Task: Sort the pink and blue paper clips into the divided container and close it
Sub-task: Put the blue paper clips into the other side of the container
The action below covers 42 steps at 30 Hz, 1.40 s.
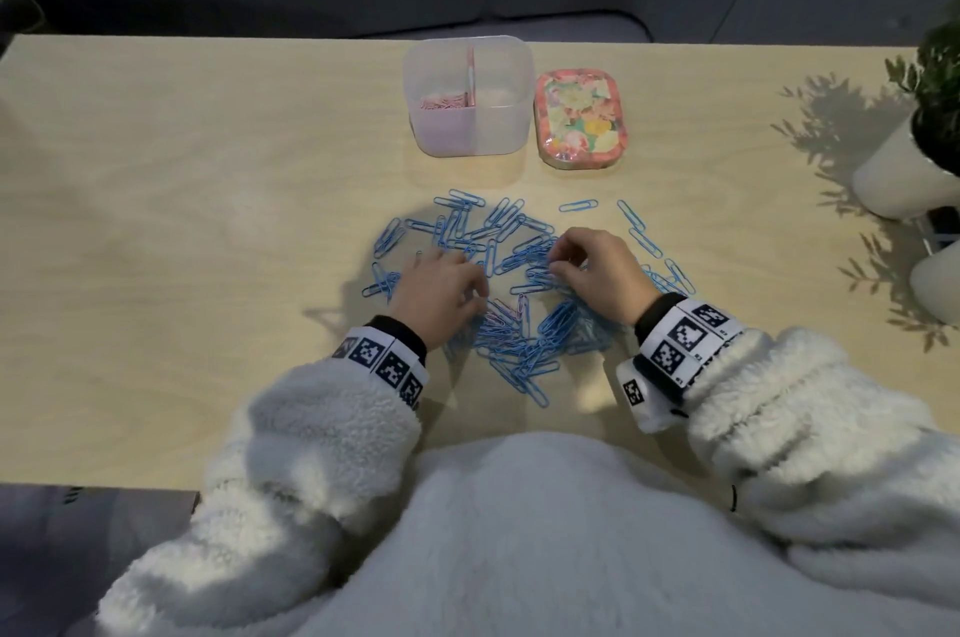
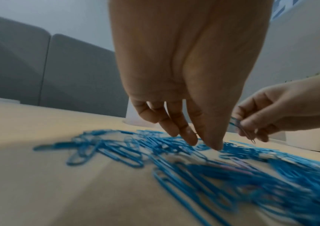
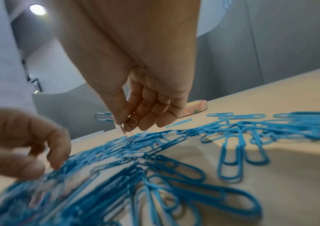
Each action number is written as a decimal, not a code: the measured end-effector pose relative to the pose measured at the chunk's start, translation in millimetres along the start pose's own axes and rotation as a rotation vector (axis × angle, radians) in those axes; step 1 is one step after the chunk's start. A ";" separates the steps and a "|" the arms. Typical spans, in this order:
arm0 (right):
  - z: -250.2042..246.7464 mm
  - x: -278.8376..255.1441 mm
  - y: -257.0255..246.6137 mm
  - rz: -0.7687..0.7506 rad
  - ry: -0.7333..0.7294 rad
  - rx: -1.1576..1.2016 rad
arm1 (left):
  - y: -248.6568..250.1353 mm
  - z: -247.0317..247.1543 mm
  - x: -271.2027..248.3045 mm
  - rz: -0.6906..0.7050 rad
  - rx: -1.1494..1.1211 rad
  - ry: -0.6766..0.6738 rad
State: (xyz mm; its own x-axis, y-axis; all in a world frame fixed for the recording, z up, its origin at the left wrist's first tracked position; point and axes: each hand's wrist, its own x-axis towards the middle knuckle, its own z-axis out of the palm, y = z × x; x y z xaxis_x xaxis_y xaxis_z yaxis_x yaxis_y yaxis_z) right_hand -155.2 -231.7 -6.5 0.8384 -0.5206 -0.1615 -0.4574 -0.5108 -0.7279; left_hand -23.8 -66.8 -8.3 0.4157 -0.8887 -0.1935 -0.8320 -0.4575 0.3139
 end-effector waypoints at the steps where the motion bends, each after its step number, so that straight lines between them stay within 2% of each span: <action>1: -2.2 0.5 1.1 0.023 0.013 0.086 | 4.9 3.6 -0.9 0.021 -0.018 -0.026; 6: -7.3 -0.3 5.5 0.240 -0.045 0.557 | 15.4 10.3 0.8 0.096 0.034 -0.074; 10: -9.2 0.0 -2.2 0.476 -0.012 0.716 | 12.7 9.2 3.3 0.113 -0.017 -0.097; 12: -5.7 0.3 -7.2 0.552 -0.052 0.653 | 9.6 7.5 3.2 0.111 -0.077 -0.094; 13: -2.2 -0.2 -8.9 0.506 -0.076 0.495 | 7.2 6.0 3.1 0.101 -0.121 -0.089; 15: 10.9 -2.8 -11.2 0.289 -0.123 0.093 | 1.9 2.2 2.8 0.051 -0.229 -0.081; 17: 24.0 -6.5 -15.9 0.233 -0.121 -0.157 | -2.4 -3.0 1.9 -0.008 -0.354 -0.076; 19: 34.1 -6.8 -20.2 0.213 -0.100 -0.269 | -6.3 -8.0 1.8 -0.051 -0.461 -0.045; 21: 38.5 -5.6 -22.4 0.207 -0.112 -0.303 | -7.6 -11.2 3.7 -0.106 -0.522 -0.057; 24: 36.2 -4.6 -20.4 0.223 -0.133 -0.259 | -2.0 -10.5 9.1 -0.136 -0.511 -0.147; 30: 15.0 -7.3 -6.9 0.183 -0.004 0.087 | 14.5 -6.6 17.7 0.029 -0.171 -0.203; 33: 10.3 -11.3 -8.6 0.242 -0.102 0.291 | 11.5 -3.4 15.8 0.058 -0.088 -0.206; 35: 16.3 -12.2 -10.9 0.181 -0.169 0.187 | 7.2 -1.4 12.3 0.045 -0.086 -0.180; 38: 31.5 -14.2 -14.3 0.055 -0.248 -0.243 | 0.4 1.5 7.0 0.019 -0.106 -0.161; 39: 35.1 -14.6 -15.7 0.044 -0.263 -0.321 | -0.9 1.9 5.0 0.016 -0.109 -0.165; 42: 36.1 -12.4 -15.7 0.050 -0.312 -0.327 | -4.7 1.4 0.0 0.009 -0.116 -0.174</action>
State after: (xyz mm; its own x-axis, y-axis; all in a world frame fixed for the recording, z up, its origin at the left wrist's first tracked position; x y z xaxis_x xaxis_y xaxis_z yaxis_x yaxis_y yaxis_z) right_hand -147.7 -192.5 -17.2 0.8389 -0.3450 -0.4209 -0.5275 -0.7056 -0.4730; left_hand -20.4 -64.7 -11.1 0.3301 -0.8789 -0.3442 -0.7835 -0.4585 0.4194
